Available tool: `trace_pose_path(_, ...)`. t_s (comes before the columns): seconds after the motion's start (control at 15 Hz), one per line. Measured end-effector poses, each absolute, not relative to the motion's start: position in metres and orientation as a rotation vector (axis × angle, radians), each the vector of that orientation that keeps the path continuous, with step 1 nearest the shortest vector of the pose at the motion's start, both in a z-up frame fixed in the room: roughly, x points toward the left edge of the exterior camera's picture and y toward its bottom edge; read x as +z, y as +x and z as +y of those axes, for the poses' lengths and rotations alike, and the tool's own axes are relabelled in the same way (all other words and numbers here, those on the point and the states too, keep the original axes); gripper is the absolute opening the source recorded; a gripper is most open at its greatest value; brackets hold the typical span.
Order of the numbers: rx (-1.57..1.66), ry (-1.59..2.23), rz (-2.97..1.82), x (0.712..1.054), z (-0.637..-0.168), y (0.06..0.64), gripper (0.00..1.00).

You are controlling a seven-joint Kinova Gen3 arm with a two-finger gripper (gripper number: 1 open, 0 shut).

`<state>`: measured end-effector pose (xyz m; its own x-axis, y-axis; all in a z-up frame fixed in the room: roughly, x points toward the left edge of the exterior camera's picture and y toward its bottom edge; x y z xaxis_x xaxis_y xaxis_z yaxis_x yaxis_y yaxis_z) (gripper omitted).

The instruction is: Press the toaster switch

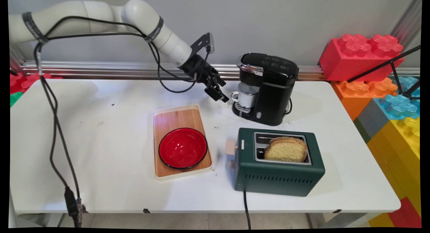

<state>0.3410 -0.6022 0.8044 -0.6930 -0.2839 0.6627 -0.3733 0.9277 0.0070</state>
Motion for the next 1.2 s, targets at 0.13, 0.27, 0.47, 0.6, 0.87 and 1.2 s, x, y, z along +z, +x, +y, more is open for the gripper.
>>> trace_pose_path(0.13,0.174,0.472,-2.379,0.818,-0.589,0.337,1.0)
trace_pose_path(0.27,0.187,0.476,-2.376,0.828,-0.579,0.332,1.0)
trace_pose_path(0.47,0.211,0.498,-2.364,0.851,-0.552,0.322,1.0)
trace_pose_path(0.6,0.214,0.516,-2.361,0.863,-0.535,0.317,1.0)
trace_pose_path(0.87,0.206,0.54,-2.363,0.886,-0.496,0.309,1.0)
trace_pose_path(1.2,0.175,0.541,-2.381,0.909,-0.447,0.305,1.0)
